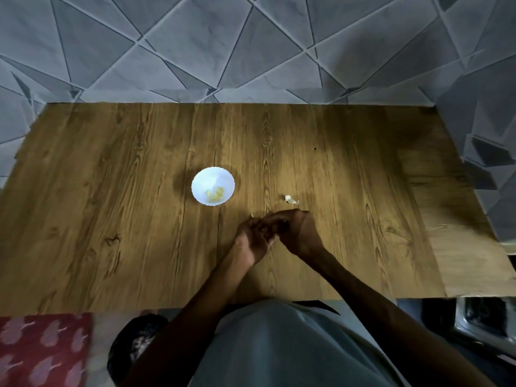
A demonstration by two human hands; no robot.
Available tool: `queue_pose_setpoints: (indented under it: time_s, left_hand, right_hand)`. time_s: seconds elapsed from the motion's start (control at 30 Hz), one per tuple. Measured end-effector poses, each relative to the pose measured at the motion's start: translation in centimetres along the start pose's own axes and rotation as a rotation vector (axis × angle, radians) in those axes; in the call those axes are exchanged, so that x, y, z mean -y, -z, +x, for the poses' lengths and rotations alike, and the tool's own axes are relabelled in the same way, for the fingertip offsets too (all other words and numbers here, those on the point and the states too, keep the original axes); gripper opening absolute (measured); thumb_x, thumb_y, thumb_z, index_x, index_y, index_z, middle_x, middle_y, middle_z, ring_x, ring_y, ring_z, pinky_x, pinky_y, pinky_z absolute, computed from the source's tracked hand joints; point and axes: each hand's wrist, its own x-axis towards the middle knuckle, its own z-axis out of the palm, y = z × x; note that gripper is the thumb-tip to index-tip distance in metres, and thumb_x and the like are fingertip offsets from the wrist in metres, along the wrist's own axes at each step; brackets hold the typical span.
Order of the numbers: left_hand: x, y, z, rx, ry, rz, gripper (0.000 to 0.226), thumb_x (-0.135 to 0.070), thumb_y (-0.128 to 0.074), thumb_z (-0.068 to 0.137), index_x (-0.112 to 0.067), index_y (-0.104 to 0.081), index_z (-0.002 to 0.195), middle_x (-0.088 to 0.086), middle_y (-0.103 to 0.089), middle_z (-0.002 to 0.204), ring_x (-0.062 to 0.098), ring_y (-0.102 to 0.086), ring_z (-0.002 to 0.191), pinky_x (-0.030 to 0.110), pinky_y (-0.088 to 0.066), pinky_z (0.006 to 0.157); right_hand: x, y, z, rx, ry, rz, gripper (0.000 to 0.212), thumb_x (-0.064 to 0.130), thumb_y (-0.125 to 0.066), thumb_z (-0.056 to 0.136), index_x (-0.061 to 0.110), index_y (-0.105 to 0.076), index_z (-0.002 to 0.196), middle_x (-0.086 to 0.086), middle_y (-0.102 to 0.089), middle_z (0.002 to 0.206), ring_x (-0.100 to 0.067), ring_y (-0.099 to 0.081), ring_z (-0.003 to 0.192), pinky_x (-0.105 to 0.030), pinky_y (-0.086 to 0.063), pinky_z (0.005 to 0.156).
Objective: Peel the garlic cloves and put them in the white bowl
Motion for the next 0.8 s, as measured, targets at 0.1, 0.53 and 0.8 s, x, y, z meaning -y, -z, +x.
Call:
queue_pose_setpoints:
  time_s: [0.1,0.53,0.8]
  left_hand:
    - [-0.4,0.5,0.1,0.039,-0.015,-0.025,0.037,-0.017,-0.034,0.1,0.004,-0.065,0.1,0.019,-0.073,0.088,0.028,-0.073,0.074,0.037,-0.056,0.079]
    - [-4.7,4.7,-1.0,0.04,-0.071,-0.069,0.041,-0.02,-0.028,0.104,0.003,-0.062,0.109,0.018,-0.073,0.101,0.029,-0.071,0.093,0.039,-0.059,0.077]
    - [-4.7,4.4,-1.6,0.017,-0.095,-0.046,0.04,-0.018,-0.029,0.103,0.003,-0.062,0.109,0.017,-0.074,0.097,0.028,-0.064,0.101,0.036,-0.052,0.085]
  right_hand:
    - [-1.8,1.6,0.2,-0.101,-0.111,0.088,0.014,0.001,-0.073,0.083,0.012,-0.076,0.091,0.004,-0.073,0.083,-0.005,-0.07,0.072,-0.023,-0.06,0.067]
    - [-4.6,-2.1,-2.1,0.015,0.0,-0.413,0.042,-0.013,-0.064,0.079,-0.003,-0.062,0.12,-0.02,-0.06,0.12,-0.035,-0.062,0.098,-0.039,-0.059,0.068]
    - [-3.5,-2.9,-1.0,0.082,0.129,-0.437,0.03,-0.008,-0.071,0.076,-0.002,-0.068,0.105,-0.017,-0.067,0.101,-0.031,-0.067,0.082,-0.033,-0.054,0.061]
